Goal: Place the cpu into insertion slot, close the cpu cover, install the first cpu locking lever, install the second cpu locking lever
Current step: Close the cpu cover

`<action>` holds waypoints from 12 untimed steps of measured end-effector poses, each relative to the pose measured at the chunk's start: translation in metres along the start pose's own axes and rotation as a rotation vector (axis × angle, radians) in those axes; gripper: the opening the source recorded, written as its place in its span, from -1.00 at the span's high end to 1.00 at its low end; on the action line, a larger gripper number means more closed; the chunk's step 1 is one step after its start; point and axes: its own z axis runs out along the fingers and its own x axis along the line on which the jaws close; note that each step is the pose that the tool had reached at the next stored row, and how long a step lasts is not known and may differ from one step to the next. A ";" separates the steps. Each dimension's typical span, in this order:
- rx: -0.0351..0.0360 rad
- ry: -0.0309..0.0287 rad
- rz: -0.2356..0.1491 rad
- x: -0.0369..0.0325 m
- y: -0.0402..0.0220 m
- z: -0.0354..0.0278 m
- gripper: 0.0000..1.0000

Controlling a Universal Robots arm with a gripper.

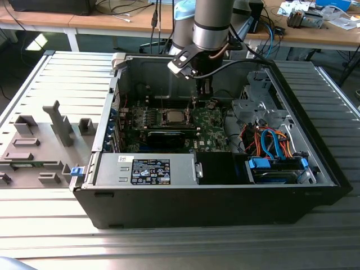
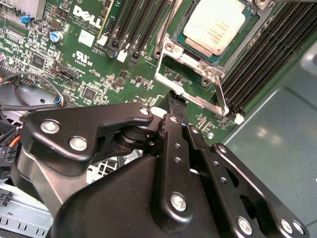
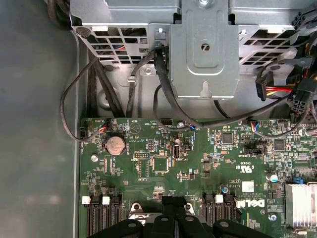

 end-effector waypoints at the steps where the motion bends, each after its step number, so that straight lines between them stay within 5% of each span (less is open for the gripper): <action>1: 0.0000 0.0000 0.000 0.0000 -0.0004 0.0000 0.79; 12: -0.0004 0.0000 0.000 0.0000 -0.0056 -0.0002 0.79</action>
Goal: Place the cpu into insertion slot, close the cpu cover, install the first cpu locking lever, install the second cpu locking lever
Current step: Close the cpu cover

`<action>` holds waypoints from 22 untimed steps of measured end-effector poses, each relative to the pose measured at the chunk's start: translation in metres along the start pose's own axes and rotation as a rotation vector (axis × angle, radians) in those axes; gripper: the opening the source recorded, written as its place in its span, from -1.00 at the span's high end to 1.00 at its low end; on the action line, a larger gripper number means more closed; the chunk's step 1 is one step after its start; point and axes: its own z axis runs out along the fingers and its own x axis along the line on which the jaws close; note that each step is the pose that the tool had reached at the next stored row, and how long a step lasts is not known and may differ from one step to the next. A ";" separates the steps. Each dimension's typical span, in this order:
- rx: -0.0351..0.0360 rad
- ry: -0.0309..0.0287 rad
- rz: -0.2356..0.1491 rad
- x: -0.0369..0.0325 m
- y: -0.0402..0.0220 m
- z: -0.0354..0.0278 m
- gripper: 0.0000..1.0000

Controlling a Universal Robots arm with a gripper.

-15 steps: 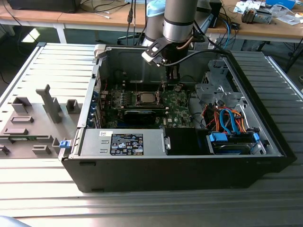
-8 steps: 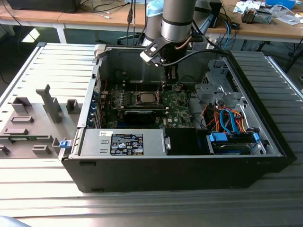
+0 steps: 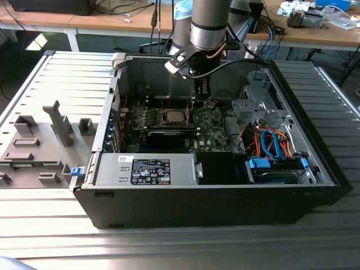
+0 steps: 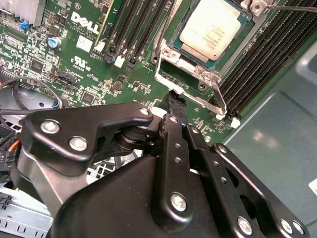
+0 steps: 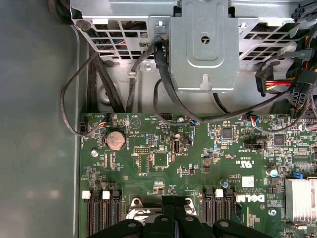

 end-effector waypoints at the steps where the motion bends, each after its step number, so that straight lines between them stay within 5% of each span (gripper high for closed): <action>1: 0.0000 0.0000 0.000 0.0000 -0.0005 0.0000 0.79; 22: -0.0001 0.0003 0.000 0.0000 -0.0109 -0.0002 0.79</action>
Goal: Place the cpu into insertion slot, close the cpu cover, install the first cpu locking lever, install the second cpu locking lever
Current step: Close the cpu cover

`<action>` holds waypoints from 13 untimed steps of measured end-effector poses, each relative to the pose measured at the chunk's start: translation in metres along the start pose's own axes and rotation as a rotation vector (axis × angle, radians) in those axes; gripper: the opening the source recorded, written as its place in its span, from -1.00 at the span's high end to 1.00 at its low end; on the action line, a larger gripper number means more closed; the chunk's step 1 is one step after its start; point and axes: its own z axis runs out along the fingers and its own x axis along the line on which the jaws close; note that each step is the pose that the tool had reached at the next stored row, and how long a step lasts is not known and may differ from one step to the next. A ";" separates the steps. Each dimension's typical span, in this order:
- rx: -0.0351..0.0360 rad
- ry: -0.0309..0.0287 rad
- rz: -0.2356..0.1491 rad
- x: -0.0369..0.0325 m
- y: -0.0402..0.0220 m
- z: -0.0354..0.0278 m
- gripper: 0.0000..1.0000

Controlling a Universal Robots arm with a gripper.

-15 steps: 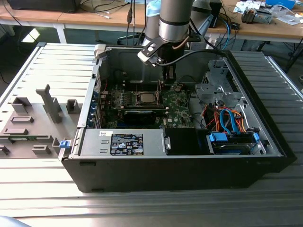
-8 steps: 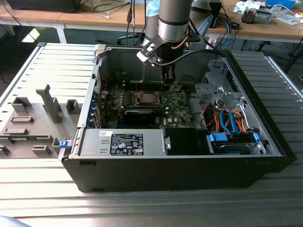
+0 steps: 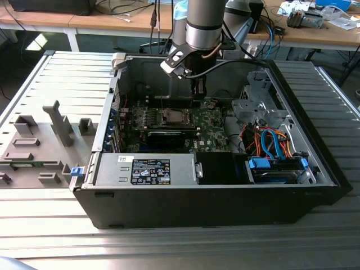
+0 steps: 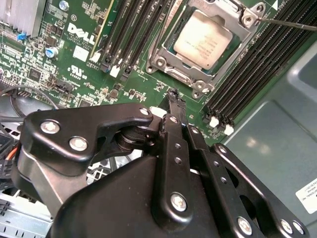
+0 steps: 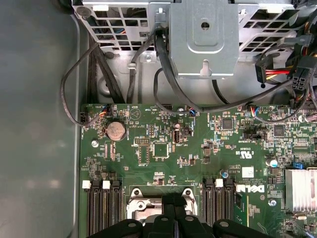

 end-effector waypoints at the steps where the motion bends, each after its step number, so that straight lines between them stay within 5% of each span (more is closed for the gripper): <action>1: -0.0001 0.0002 0.000 0.0000 -0.0009 0.0000 0.79; 13: 0.0000 0.0030 0.000 0.0000 -0.0066 0.0008 0.79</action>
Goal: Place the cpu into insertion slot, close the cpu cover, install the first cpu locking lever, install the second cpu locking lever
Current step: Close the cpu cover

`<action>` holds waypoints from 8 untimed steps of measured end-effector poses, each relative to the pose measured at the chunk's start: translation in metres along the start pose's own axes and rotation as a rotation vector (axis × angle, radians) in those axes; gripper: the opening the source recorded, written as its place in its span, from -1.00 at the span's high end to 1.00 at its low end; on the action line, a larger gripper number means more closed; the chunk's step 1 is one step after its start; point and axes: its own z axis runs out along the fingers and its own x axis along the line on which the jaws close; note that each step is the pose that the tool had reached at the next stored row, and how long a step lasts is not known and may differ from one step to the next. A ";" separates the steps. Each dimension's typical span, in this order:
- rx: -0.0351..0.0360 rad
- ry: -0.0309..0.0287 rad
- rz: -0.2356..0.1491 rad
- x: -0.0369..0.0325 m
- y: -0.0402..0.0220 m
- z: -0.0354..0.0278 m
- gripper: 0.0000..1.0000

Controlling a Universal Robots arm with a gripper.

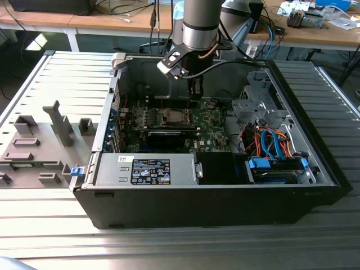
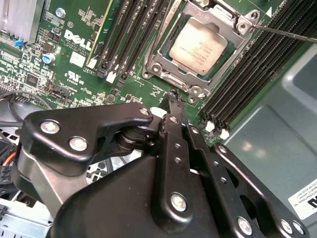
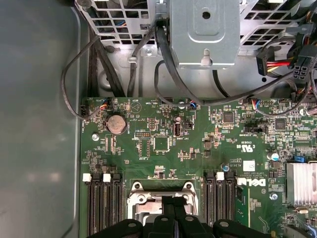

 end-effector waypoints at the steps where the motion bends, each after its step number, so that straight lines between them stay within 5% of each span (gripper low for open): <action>1: 0.0000 0.0003 0.000 0.0000 -0.0004 0.0001 0.79; 8: 0.0000 0.0019 0.000 0.0000 -0.0024 0.0002 0.79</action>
